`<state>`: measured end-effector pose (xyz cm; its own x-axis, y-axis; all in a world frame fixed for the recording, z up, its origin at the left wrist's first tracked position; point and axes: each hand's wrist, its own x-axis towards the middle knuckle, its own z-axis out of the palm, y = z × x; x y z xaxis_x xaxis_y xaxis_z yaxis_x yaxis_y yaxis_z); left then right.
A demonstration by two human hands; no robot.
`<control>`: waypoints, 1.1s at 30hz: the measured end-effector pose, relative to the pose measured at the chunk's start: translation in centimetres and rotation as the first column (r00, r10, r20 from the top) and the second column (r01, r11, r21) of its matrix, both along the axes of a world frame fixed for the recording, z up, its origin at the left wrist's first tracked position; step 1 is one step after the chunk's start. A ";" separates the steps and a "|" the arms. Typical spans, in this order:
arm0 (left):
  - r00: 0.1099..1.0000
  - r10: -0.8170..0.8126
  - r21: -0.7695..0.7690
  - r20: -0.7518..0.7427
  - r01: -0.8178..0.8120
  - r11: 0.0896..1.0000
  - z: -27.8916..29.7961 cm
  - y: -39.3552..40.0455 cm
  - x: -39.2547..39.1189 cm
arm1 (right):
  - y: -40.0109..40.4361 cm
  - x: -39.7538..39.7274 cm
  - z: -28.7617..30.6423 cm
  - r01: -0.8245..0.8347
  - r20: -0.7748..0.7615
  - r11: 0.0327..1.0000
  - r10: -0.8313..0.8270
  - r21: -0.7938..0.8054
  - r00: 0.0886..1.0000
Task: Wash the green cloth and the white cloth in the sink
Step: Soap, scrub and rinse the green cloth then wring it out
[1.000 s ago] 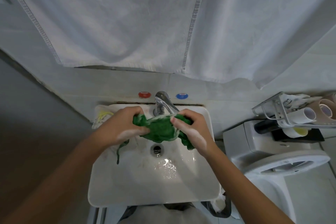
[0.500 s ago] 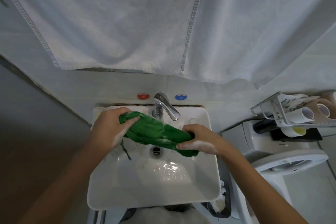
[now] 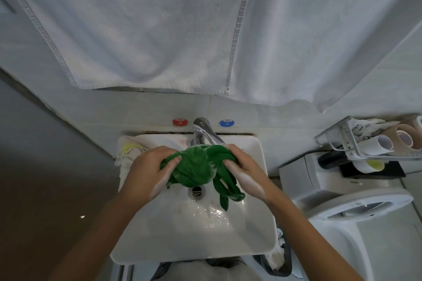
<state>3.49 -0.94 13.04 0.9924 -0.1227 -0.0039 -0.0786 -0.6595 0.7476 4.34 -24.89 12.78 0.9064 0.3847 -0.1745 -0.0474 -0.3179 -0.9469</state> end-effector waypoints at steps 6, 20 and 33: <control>0.996 0.052 -0.147 -0.077 -0.063 0.987 -0.6 -0.7 -0.3 | 0.8 -0.2 0.0 0.129 -0.115 0.964 -0.105 0.231 0.988; 0.837 0.526 -0.518 -0.150 -0.520 0.679 -1.2 -8.2 0.8 | 10.4 0.0 -0.9 0.589 -0.235 0.734 -0.540 0.338 0.808; 0.836 0.541 -0.482 -0.094 -0.513 0.710 -1.8 -7.9 2.5 | 9.8 1.2 -1.5 0.555 -0.187 0.817 -0.528 0.153 0.828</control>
<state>5.94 -8.86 11.28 0.8933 0.4480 -0.0371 0.1275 -0.1733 0.9766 5.58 -15.13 11.23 0.9520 -0.1239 -0.2798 -0.2838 -0.0162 -0.9587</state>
